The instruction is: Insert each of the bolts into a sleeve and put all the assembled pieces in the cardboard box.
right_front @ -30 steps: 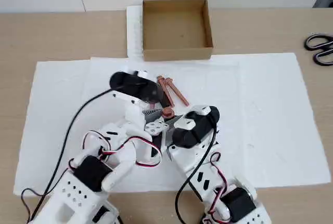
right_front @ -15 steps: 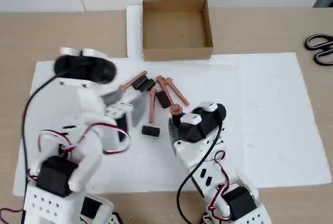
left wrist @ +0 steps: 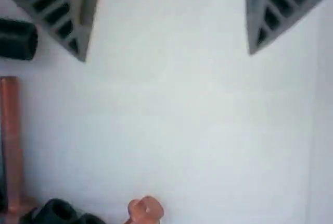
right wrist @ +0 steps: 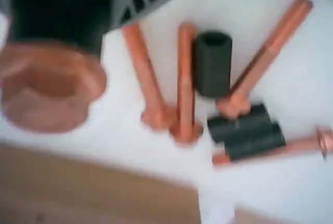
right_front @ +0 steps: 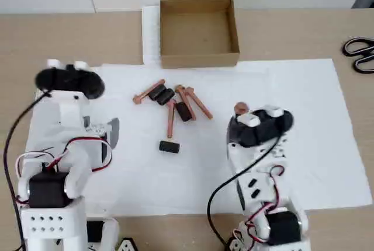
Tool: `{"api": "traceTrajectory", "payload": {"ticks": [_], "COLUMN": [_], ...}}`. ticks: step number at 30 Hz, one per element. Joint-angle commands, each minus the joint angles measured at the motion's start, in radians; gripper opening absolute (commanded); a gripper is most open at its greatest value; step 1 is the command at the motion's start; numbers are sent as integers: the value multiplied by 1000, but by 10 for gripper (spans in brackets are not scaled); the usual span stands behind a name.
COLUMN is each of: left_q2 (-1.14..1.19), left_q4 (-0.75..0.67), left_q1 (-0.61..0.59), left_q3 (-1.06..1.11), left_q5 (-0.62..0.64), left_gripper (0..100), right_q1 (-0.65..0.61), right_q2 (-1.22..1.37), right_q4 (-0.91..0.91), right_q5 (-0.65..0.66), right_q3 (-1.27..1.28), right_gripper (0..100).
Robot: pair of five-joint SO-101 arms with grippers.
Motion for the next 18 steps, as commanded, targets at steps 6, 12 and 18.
{"api": "traceTrajectory", "payload": {"ticks": [6,12,18], "left_q2": [-12,-12,-12], "left_q4": [-3,0,0], "left_q1": [-11,-11,-11], "left_q3": [68,71,71], "left_q5": [-23,-23,-25], "left_gripper": [191,190,189], "right_q1": [10,12,12], "right_q2": [484,1052,1550], "right_q4": [7,-99,-214], "right_q5": [14,14,11], "right_q3": [-588,-1016,-1396], "right_gripper": [3,3,3]}}
